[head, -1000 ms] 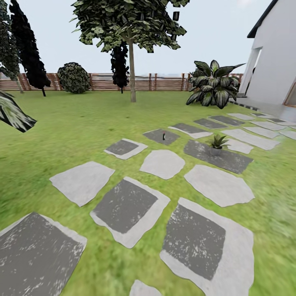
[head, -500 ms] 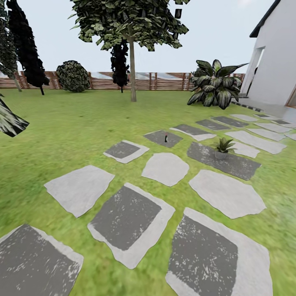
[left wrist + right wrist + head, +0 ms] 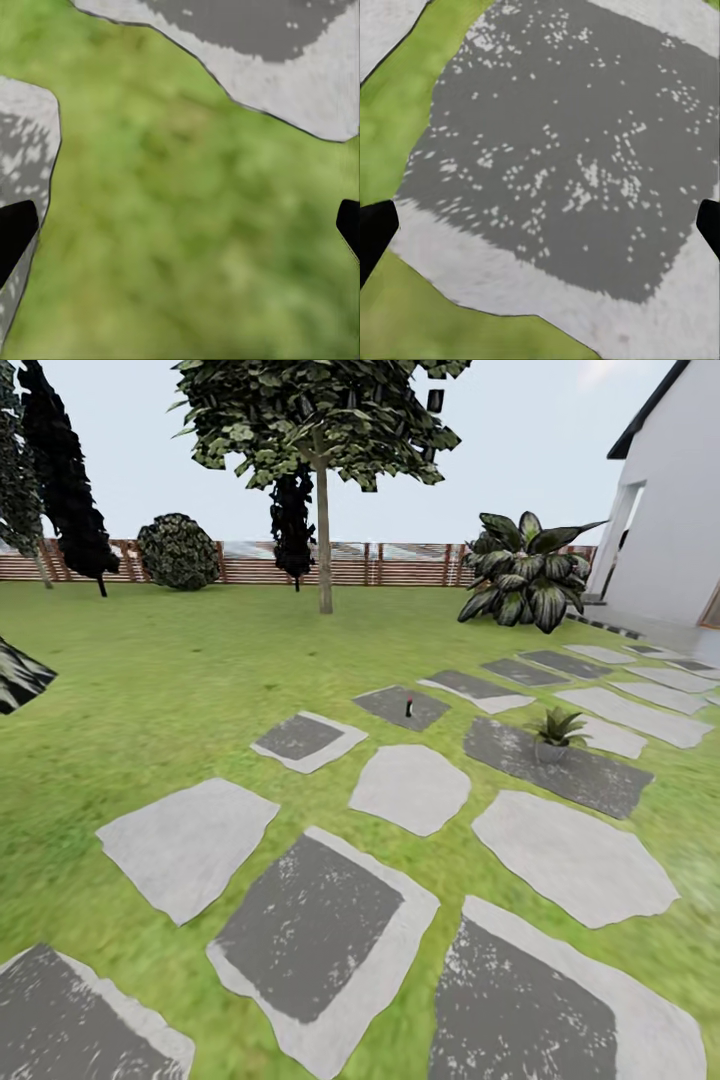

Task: Pick up the pesticide atomizer in the garden and spray insectifuge to fully cover both potted plants in the garden.

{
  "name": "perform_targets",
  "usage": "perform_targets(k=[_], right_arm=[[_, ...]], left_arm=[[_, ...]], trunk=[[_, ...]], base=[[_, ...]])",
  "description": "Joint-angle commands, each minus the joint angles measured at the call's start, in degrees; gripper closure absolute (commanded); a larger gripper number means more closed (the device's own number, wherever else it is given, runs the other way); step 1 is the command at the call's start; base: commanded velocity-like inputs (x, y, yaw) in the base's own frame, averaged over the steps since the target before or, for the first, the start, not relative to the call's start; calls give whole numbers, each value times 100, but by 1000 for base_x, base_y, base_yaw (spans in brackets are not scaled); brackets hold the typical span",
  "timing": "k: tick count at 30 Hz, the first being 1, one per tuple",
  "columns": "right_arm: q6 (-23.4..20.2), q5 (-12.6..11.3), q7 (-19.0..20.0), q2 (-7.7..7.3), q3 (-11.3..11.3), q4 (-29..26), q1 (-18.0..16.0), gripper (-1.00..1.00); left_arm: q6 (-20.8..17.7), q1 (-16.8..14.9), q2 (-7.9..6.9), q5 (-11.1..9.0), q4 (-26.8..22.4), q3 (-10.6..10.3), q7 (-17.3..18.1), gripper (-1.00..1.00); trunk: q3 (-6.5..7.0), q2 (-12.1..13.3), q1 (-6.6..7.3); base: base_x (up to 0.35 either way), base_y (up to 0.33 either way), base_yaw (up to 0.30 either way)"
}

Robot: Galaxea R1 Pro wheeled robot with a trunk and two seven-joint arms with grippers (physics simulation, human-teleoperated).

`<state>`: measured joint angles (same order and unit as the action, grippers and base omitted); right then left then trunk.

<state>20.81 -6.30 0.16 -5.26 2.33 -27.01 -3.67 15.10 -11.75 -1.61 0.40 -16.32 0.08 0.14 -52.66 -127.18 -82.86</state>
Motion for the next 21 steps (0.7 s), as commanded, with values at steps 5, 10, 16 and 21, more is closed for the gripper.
perform_targets(k=[5, 10, 16, 21], right_arm=[[20, -55, -6, -2, -13, 3, -2, -100], [20, -55, -5, -2, -16, 3, -2, -100], [20, -55, -3, -2, -15, 3, -2, -100], [20, -55, -5, -2, -13, 5, -2, -100]], left_arm=[[19, -3, 0, 4, 2, 1, 1, -100], [19, -3, 0, 4, 3, 1, 1, -100], [19, -3, 0, 4, 4, 1, 0, -100], [19, -3, 2, 4, 2, 1, 0, -100]], trunk=[[-5, -2, -2], [-5, -2, -2], [-5, -2, -2], [-5, -2, -2]], base=[[339, 85, 0], [339, 85, 0], [339, 84, 0], [339, 84, 0]])
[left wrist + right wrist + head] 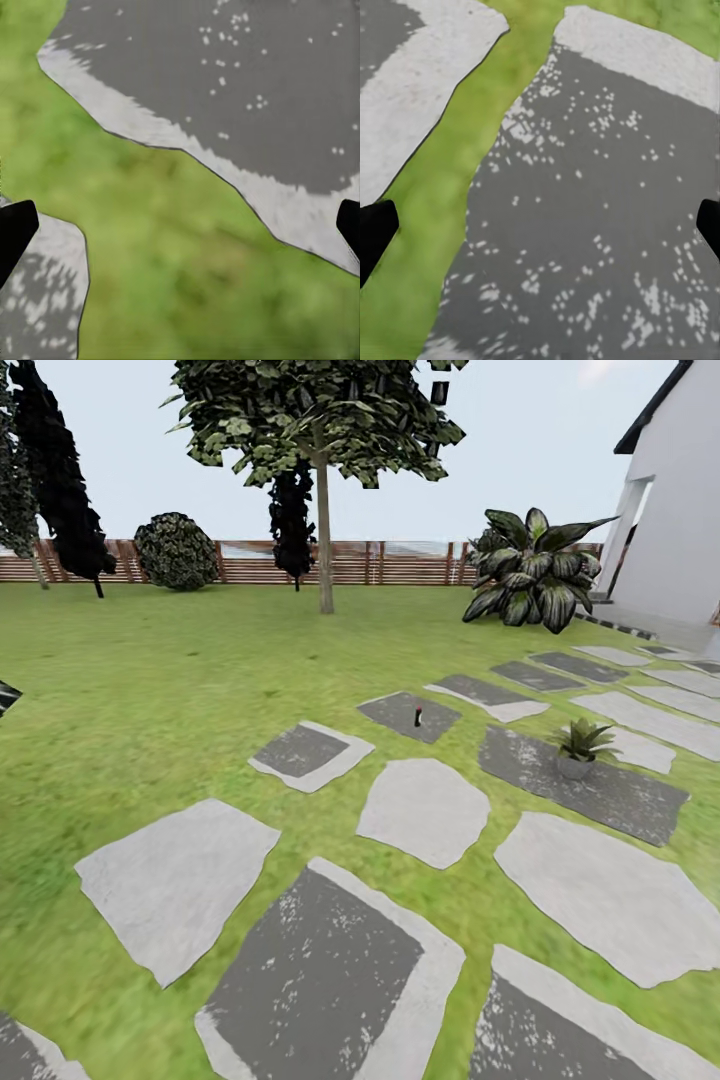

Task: Pick up the pesticide atomizer in the garden and spray insectifuge to fully cover both potted plants in the garden.

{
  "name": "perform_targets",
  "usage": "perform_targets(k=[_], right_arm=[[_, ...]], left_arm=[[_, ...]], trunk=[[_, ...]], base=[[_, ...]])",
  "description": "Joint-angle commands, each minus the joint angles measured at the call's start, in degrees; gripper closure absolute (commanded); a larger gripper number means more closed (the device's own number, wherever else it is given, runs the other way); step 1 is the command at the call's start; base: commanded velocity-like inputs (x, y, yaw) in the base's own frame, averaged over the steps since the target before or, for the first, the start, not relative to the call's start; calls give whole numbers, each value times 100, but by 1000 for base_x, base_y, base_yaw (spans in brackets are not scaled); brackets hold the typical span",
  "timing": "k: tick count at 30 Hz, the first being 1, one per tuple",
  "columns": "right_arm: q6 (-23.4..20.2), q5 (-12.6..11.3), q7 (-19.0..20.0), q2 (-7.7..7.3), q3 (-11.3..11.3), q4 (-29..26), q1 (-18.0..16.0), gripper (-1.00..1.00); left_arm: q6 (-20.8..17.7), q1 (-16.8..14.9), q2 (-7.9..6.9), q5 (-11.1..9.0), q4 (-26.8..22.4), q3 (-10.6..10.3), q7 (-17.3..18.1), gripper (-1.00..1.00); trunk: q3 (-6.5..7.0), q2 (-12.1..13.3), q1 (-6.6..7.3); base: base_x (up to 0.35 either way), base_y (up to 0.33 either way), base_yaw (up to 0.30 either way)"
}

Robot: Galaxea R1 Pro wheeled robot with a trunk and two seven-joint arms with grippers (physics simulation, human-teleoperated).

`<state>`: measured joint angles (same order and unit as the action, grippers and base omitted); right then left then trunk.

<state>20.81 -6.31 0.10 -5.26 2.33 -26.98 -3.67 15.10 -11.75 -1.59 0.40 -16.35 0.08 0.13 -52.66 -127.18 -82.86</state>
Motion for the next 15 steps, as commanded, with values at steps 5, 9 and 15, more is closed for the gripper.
perform_targets(k=[5, 9, 15], right_arm=[[20, -55, 4, -2, -17, 5, -2, -100], [20, -55, 4, -2, -15, 7, -2, -100], [20, -55, 4, -2, -14, 8, -2, -100]], left_arm=[[19, -3, -3, 4, 5, 1, 3, -100], [19, -3, -4, 4, 8, 1, 1, -100], [19, -3, -1, 4, 4, 1, -2, -100]], trunk=[[-5, -2, -3], [-5, -2, -3], [-5, -2, -3]], base=[[339, 84, 0], [339, 84, 0], [339, 84, -3]])
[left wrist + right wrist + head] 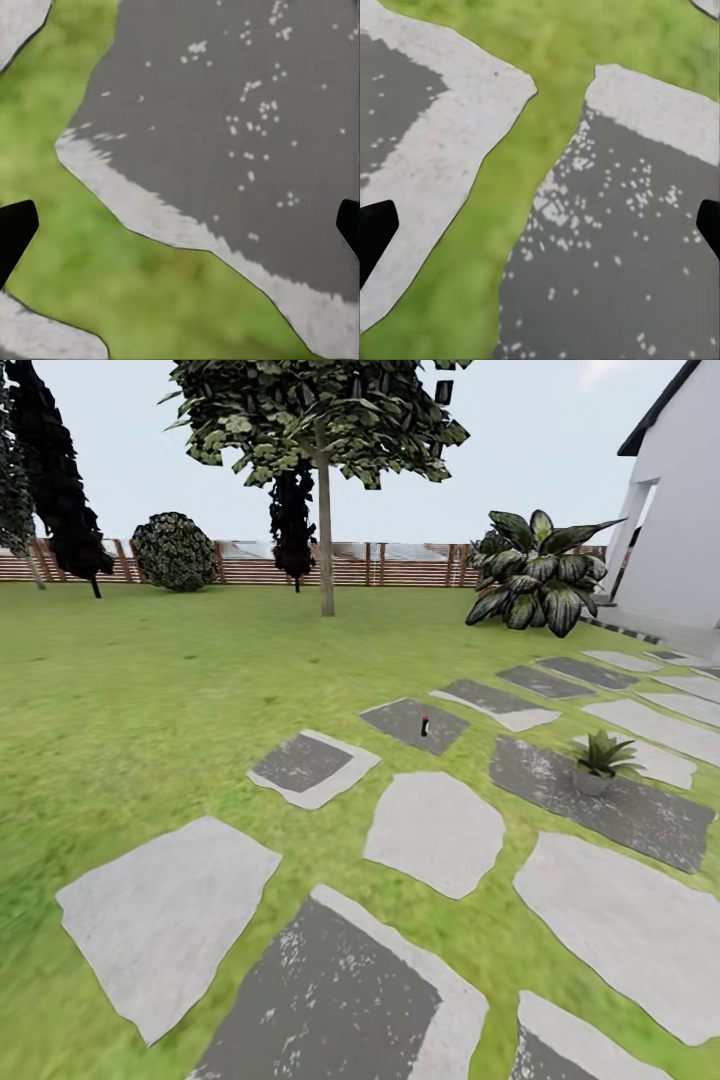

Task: Pick up the pesticide atomizer in the garden and spray insectifuge to fully cover both potted plants in the garden.

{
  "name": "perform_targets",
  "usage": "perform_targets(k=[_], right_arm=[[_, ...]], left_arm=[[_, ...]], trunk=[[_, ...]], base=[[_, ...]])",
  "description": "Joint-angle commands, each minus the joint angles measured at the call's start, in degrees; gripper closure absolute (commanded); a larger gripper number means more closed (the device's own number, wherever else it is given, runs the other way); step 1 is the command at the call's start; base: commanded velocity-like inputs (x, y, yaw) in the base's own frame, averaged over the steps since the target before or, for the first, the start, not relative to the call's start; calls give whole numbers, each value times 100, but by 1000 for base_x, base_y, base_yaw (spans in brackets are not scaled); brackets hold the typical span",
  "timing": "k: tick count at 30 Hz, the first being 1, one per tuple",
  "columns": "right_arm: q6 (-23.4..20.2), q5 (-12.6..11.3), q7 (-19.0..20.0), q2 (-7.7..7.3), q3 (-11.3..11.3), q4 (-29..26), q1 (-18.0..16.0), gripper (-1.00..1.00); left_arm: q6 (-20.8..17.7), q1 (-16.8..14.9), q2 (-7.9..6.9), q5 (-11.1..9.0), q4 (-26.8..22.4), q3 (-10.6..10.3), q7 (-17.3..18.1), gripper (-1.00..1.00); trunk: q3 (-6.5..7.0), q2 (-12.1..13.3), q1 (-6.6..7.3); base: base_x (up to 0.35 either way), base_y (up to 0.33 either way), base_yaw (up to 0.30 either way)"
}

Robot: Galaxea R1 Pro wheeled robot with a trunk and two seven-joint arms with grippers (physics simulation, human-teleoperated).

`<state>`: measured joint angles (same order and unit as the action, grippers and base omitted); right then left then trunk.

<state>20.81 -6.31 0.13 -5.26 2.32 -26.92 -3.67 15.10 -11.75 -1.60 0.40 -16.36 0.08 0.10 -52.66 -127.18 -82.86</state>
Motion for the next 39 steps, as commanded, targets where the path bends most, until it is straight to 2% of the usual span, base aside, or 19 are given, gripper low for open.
perform_targets(k=[1, 13, 39], right_arm=[[20, -55, 1, -2, -13, 3, -3, -100], [20, -55, 5, -2, -18, 3, -3, -100], [20, -55, -2, 7, -19, 3, -3, -100]], left_arm=[[19, -3, -1, 4, 6, 1, 3, -100], [19, -3, -1, 4, 5, 1, 0, -100], [19, -3, -1, 4, 7, 1, 2, -100]], trunk=[[-5, -2, -3], [-5, -2, -3], [-5, -2, -3]], base=[[339, 84, -69], [339, 85, -229], [339, 97, -14]])
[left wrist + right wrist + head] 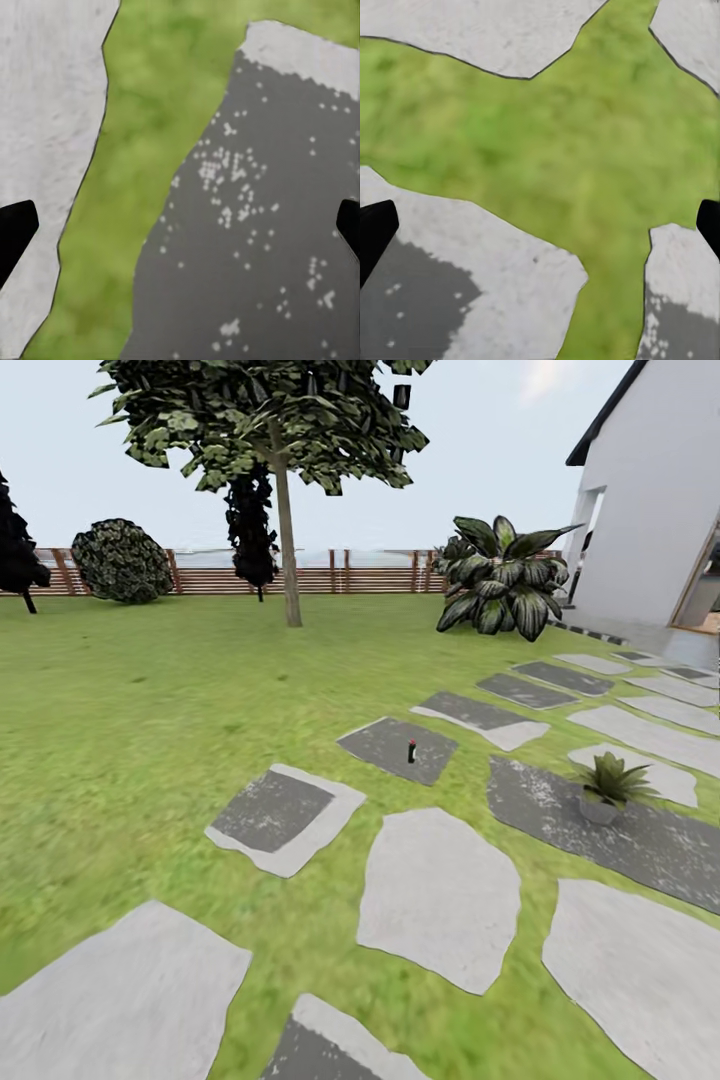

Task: Pick up the pesticide atomizer in the garden and spray insectifuge to fully cover both potted plants in the garden.

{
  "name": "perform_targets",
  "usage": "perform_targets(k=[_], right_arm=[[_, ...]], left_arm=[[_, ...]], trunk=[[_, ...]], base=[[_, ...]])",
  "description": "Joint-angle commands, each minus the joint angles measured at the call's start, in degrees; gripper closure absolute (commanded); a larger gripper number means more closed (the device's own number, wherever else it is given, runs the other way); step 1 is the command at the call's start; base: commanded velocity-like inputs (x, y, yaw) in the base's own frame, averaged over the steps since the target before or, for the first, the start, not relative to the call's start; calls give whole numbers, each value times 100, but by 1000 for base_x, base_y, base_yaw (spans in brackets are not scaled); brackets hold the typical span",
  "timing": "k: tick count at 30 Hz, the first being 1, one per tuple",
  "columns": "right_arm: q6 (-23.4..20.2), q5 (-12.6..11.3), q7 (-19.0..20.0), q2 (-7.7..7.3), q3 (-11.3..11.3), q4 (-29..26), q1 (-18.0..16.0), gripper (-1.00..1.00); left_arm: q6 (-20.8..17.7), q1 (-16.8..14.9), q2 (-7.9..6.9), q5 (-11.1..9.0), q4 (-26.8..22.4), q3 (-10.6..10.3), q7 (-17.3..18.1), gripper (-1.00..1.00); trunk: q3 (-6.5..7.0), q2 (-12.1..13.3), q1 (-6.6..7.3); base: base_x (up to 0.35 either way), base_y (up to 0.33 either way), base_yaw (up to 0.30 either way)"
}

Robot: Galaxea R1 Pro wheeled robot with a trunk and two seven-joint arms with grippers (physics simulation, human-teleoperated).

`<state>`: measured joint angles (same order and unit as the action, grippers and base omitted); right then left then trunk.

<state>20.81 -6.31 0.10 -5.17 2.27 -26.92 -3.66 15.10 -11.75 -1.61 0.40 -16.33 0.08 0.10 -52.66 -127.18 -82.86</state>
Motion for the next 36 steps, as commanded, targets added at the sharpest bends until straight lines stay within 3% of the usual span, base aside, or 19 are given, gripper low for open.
perform_targets(k=[1, 21, 36], right_arm=[[20, -54, 1, -2, -14, 3, -3, -100], [20, -54, 1, -2, -14, 3, -3, -100], [20, -54, 0, -2, -15, 3, -3, -100]], left_arm=[[19, -3, 0, 4, 5, 1, 1, -100], [19, -3, -1, 4, 6, 1, 1, -100], [19, -3, 2, 4, 6, 1, 5, -100]], trunk=[[-5, -2, -2], [-5, -2, -2], [-5, -2, -2]], base=[[339, 104, -106], [339, 104, -198], [339, 104, -6]])
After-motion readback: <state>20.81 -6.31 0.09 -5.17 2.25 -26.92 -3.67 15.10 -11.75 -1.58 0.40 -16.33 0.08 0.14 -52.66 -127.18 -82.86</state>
